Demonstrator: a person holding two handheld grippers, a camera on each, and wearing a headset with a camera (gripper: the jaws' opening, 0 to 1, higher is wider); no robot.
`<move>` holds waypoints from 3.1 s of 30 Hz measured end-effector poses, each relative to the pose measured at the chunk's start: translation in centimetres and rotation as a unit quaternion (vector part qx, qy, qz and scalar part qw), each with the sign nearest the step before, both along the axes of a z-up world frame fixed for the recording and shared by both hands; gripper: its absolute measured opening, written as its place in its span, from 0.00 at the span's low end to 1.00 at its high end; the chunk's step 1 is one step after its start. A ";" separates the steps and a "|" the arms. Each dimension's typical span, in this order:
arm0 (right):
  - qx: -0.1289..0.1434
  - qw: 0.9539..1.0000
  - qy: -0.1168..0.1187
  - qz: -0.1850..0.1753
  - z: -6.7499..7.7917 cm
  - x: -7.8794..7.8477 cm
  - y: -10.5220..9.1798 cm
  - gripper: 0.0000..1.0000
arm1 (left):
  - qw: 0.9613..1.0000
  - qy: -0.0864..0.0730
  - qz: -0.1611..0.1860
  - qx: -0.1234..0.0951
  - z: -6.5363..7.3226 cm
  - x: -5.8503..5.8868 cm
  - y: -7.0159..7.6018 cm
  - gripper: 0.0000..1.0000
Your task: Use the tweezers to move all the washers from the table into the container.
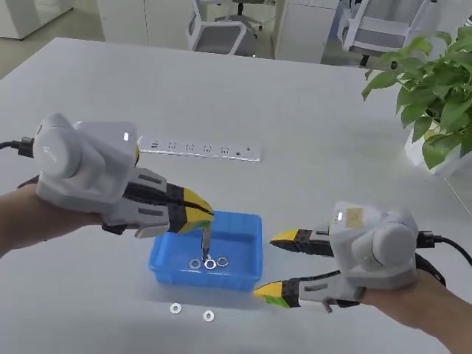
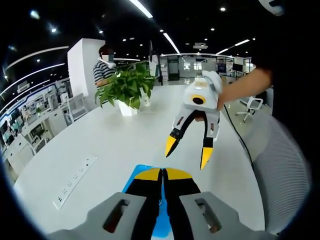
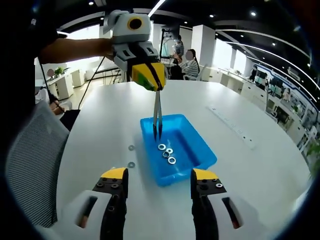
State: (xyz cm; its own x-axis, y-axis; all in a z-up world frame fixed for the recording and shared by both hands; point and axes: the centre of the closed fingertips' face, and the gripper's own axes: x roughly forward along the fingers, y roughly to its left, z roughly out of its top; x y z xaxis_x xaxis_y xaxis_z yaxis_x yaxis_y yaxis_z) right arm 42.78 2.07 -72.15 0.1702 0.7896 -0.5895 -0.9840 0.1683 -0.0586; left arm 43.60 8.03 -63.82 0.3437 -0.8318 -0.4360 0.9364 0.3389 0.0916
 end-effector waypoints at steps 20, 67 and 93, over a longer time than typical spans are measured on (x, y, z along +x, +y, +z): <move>0.001 0.999 0.013 -0.048 -0.5 -1.5 -0.6 0.78 | 1.000 -0.003 -0.015 -0.010 0.7 -1.6 -1.0 0.05; -0.005 0.997 0.046 -0.060 -2.6 -3.4 -0.1 1.00 | 0.997 0.038 -0.066 -0.018 -3.2 -5.3 -1.6 0.05; 0.002 0.996 0.061 -0.058 -3.7 -3.9 0.2 0.99 | 0.995 0.051 -0.078 -0.018 -4.8 -5.6 -2.2 0.05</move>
State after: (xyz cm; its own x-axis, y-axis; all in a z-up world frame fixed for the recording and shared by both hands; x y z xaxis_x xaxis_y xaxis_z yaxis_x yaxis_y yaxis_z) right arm 38.90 2.25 -75.84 0.1884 0.7712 -0.6081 -0.9576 0.2816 0.0605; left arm 37.97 5.82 -68.62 0.1646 -0.8875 -0.4305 0.9817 0.1898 -0.0159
